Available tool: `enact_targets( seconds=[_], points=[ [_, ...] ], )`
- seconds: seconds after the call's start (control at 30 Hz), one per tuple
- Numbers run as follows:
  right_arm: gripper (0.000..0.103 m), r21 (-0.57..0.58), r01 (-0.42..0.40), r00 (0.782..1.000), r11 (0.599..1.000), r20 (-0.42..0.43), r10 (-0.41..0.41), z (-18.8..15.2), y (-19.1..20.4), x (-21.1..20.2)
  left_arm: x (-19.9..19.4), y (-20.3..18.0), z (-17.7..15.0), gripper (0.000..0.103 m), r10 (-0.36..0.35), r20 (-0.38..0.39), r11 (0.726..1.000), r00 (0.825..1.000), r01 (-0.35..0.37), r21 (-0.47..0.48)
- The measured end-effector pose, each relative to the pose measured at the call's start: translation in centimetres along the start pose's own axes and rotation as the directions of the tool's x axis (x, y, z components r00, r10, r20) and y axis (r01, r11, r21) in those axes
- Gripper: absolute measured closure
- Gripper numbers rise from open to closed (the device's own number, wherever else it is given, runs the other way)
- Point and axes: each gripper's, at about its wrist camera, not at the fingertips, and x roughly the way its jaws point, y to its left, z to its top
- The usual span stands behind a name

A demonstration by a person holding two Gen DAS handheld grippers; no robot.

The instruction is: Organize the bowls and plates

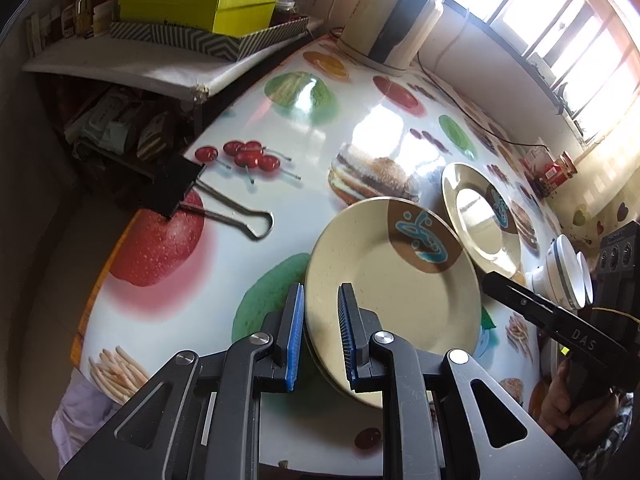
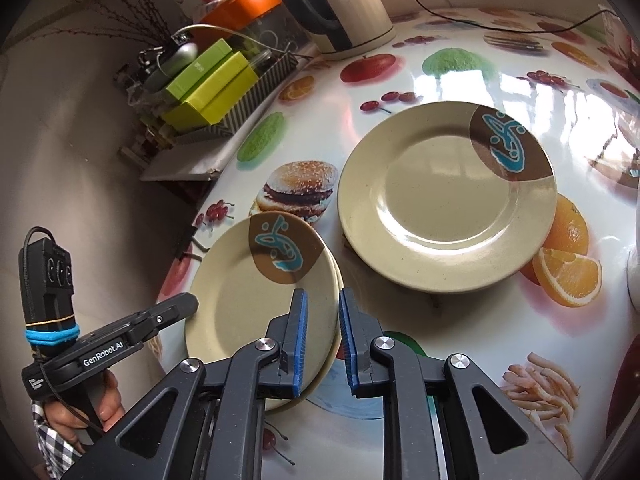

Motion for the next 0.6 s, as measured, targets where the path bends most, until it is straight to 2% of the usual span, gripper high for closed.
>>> enact_targets(
  seconds=[0.2, 0.4, 0.6],
  points=[
    [0.074, 0.005, 0.031, 0.998, 1.000, 0.060, -0.031, 0.7, -0.9, -2.0, -0.9, -1.6, 1.3, 0.077, -0.035, 0.036, 0.999, 0.999, 0.034, 0.013],
    [0.066, 0.052, 0.105, 0.982, 0.993, 0.153, -0.112, 1.6, -3.3, -5.2, -0.1, -4.4, 2.5, 0.076, -0.068, 0.027, 0.996, 0.997, 0.067, 0.053],
    [0.064, 0.113, 0.126, 0.976, 0.986, 0.164, -0.144, 2.4, -5.2, -6.0, 1.4, -7.2, 3.5, 0.076, -0.096, 0.001, 0.992, 0.995, 0.095, 0.088]
  ],
)
